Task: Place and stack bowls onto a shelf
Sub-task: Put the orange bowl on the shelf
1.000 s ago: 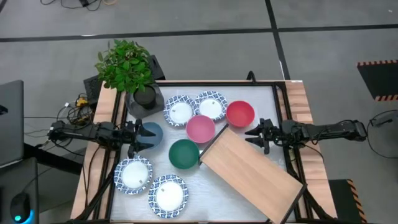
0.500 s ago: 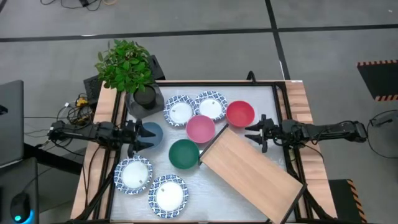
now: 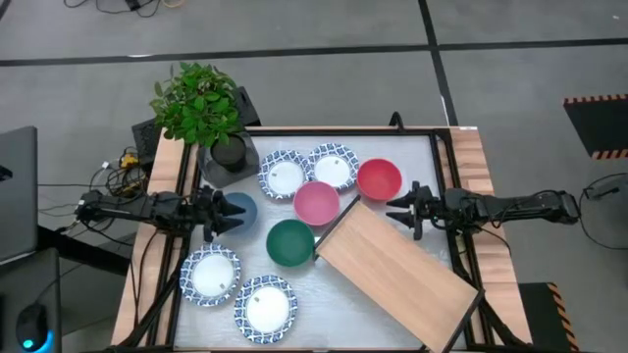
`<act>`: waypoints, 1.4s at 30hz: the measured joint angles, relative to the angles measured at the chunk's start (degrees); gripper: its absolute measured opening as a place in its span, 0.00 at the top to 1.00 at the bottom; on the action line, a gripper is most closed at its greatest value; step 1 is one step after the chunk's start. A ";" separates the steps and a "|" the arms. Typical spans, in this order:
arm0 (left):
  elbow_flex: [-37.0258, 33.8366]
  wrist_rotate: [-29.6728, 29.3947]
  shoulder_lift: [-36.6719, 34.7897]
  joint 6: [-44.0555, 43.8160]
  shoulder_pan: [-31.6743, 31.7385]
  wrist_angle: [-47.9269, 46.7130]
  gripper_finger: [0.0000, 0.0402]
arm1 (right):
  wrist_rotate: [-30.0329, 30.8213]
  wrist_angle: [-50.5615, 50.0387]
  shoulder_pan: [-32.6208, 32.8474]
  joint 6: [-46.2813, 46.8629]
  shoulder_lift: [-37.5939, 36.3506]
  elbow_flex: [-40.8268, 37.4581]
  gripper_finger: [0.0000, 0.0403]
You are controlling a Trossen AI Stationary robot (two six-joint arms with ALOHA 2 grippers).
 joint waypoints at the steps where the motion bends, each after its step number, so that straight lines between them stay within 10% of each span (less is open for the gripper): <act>1: 0.00 -1.07 0.00 -0.65 0.00 0.20 0.37 | 0.13 0.13 -0.10 1.16 0.00 0.00 0.49; 14: 0.00 -23.26 0.02 -20.52 0.04 20.00 0.37 | 0.92 1.36 -3.39 22.20 0.00 -0.04 0.49; 28: 0.00 -24.49 0.04 -17.76 0.04 38.88 0.37 | 0.75 16.98 -5.84 39.97 0.02 -0.11 0.49; 35: 5.68 -23.72 3.38 -15.34 0.04 40.50 0.37 | 0.90 26.90 -7.88 31.41 0.02 7.97 0.49; 42: 16.54 -20.33 14.75 -11.04 0.04 34.12 0.37 | 5.69 0.22 -11.31 13.93 4.32 29.77 0.49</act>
